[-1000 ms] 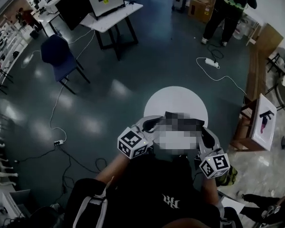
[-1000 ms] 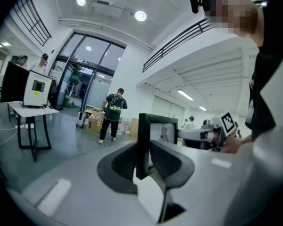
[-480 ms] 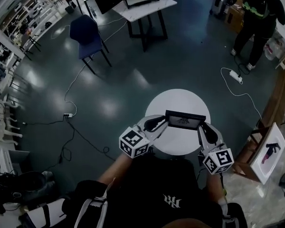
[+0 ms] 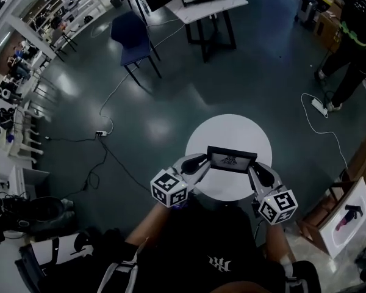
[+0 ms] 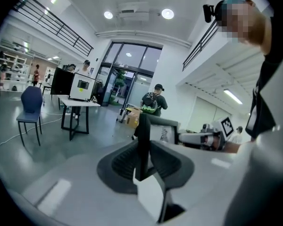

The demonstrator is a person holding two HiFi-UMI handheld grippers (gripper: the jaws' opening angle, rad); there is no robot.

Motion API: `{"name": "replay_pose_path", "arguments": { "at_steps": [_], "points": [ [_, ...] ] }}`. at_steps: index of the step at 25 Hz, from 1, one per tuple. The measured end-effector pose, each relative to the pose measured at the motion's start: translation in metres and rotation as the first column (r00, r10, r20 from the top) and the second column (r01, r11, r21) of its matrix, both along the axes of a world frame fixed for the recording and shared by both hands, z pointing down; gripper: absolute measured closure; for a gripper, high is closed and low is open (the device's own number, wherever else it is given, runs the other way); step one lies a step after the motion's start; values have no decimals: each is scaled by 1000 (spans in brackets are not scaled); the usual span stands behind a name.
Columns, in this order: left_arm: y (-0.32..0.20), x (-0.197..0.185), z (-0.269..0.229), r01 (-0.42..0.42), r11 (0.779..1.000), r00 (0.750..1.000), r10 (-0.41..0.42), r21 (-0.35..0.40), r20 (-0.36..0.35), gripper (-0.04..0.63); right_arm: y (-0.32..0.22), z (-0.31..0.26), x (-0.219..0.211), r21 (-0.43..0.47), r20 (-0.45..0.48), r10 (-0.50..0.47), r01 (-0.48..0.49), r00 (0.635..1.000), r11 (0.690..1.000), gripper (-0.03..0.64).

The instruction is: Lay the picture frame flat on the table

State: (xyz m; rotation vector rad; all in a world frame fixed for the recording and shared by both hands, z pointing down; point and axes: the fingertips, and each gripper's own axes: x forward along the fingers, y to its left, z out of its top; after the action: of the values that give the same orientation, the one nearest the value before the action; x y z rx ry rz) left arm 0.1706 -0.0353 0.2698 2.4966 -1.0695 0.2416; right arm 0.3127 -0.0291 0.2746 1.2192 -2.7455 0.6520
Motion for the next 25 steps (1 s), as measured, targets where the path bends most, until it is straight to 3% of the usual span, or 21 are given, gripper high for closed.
{"name": "replay_pose_path", "arguments": {
  "at_steps": [3,7,11,16,25],
  "points": [
    [5,-4,10,33,999,999,-33,-35,11,526,0,9,-4,-25,15,-31,31,999,999,568],
    [-16,35,50,47,997,999,-45,-67,26,526,-27,50,36,-57,27,-39,40,999,998,568],
    [-31,45,111,51,991,998,-47,-125,33,526,-40,113,46,-136,26,-36,39,999,990,568],
    [-42,39,187,53,978,997,-42,-202,59,526,-48,186,39,-256,18,-20,24,1000,966,568],
    [-69,11,317,75,932,995,-49,-355,82,525,-65,303,11,-442,6,-16,17,1000,897,571]
  ]
}}
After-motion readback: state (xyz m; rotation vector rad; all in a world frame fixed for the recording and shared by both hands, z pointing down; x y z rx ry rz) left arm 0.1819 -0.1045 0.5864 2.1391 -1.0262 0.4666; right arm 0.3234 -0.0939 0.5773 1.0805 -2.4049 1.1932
